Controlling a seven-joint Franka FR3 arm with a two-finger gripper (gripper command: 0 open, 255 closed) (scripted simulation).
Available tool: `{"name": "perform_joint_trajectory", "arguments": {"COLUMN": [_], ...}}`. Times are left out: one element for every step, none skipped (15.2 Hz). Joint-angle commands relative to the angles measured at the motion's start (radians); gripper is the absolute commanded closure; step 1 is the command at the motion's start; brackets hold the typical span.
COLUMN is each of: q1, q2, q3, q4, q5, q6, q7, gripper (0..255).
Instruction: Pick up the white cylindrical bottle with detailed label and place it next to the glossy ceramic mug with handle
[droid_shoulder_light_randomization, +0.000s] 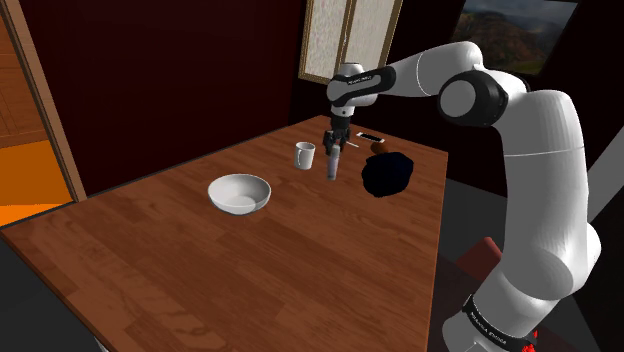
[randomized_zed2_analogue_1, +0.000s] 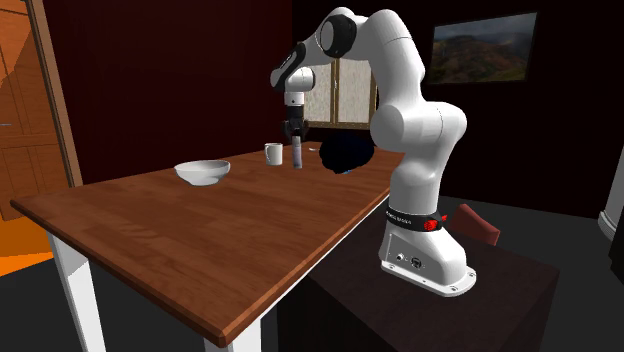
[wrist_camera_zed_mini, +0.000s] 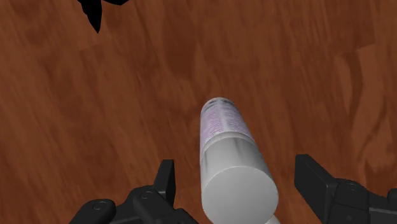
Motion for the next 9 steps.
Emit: {"name": "perform_joint_trajectory", "arguments": {"q1": [0.0, 0.0, 0.0, 0.0, 0.0, 0.001, 0.001, 0.001, 0.001], "q2": [0.0, 0.0, 0.0, 0.0, -0.009, -0.016, -0.021, -0.025, -0.025], "q3": [0.0, 0.0, 0.0, 0.0, 0.0, -0.001, -0.001, -0.001, -0.001], "q4": [0.0, 0.0, 0.0, 0.0, 0.021, 0.043, 0.068, 0.089, 0.089], "q5": [0.0, 0.0, 0.0, 0.0, -0.001, -0.001, -0.002, -0.002, -0.002], "q6": [0.0, 0.0, 0.0, 0.0, -0.029, -0.059, -0.089, -0.114, -0.114], "q7": [0.0, 0.0, 0.0, 0.0, 0.001, 0.001, 0.001, 0.002, 0.002], "gripper": [0, 0, 0, 0, 0, 0, 0, 0, 0]}}
